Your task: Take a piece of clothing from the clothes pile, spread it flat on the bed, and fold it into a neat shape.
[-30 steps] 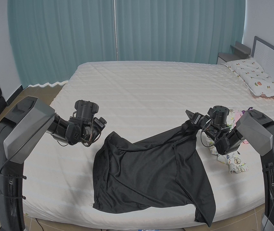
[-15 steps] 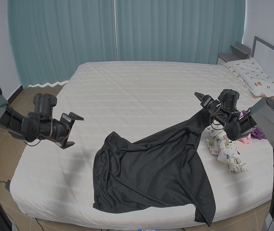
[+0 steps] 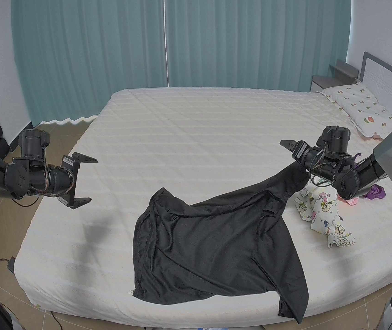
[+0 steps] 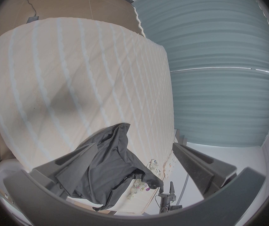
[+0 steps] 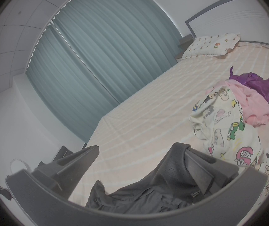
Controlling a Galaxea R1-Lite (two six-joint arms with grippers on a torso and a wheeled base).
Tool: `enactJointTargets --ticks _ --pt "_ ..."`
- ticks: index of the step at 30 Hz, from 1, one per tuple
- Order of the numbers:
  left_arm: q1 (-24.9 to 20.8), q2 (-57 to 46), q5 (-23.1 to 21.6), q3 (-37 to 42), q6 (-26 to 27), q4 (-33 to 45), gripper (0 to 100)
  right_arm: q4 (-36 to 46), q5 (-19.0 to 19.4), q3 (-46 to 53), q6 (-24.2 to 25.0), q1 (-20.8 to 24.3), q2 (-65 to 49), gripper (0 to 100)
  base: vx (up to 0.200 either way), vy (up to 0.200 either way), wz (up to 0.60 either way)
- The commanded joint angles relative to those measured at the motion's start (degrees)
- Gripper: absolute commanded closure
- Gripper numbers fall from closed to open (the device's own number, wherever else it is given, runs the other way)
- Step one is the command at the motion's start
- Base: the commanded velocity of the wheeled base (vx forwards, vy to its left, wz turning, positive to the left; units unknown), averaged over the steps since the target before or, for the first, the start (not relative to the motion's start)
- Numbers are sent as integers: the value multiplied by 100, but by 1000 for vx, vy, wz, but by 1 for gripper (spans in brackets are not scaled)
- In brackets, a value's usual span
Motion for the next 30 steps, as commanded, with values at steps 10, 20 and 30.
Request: enactJointTargets --ticks 10,20,30 --pt "-16 456 -149 60 26 -7 0 358 -565 -1195 447 164 1531 0 0 0 0" --pt "-113 456 -201 183 44 -7 0 3355 297 -2663 2301 -442 846 0 0 0 0" --pt "-192 465 -210 192 53 -7 0 5605 367 -4271 2872 -645 890 0 0 0 0"
